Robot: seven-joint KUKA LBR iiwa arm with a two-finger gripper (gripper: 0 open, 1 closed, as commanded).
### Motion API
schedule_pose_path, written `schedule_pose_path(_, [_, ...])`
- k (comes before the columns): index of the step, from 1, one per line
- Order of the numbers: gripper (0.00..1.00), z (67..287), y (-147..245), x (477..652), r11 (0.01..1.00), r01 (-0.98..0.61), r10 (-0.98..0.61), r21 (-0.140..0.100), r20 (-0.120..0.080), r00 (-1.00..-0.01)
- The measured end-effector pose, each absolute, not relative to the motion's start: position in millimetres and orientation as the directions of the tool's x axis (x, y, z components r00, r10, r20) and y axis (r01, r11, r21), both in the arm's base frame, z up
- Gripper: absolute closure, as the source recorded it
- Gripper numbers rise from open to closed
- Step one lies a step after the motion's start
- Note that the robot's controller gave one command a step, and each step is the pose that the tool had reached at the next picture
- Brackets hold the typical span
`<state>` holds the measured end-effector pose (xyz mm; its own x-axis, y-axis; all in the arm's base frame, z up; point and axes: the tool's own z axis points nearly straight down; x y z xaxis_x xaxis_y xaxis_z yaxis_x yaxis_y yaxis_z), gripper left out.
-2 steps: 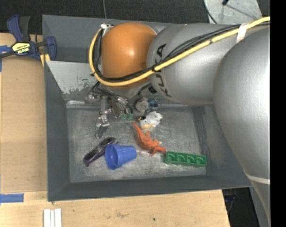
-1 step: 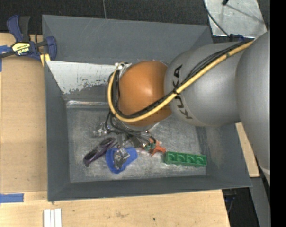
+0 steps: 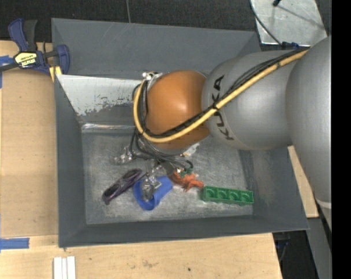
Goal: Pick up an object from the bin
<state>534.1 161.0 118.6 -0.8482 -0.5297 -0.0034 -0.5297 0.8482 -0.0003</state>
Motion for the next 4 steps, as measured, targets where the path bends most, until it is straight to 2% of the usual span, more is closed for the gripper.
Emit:
schedule_pose_path(1, [0.0, 73.3, 133.6, 509.8, 0.841, -0.541, -0.541, 0.0, -0.009, -0.841])
schedule_pose_path(2, [1.0, 75.6, 134.2, 517.2, 0.823, -0.568, -0.568, -0.002, -0.031, -0.823])
schedule_pose_path(4, [1.0, 80.7, 134.5, 518.5, 0.82, -0.572, -0.572, -0.001, -0.021, -0.82])
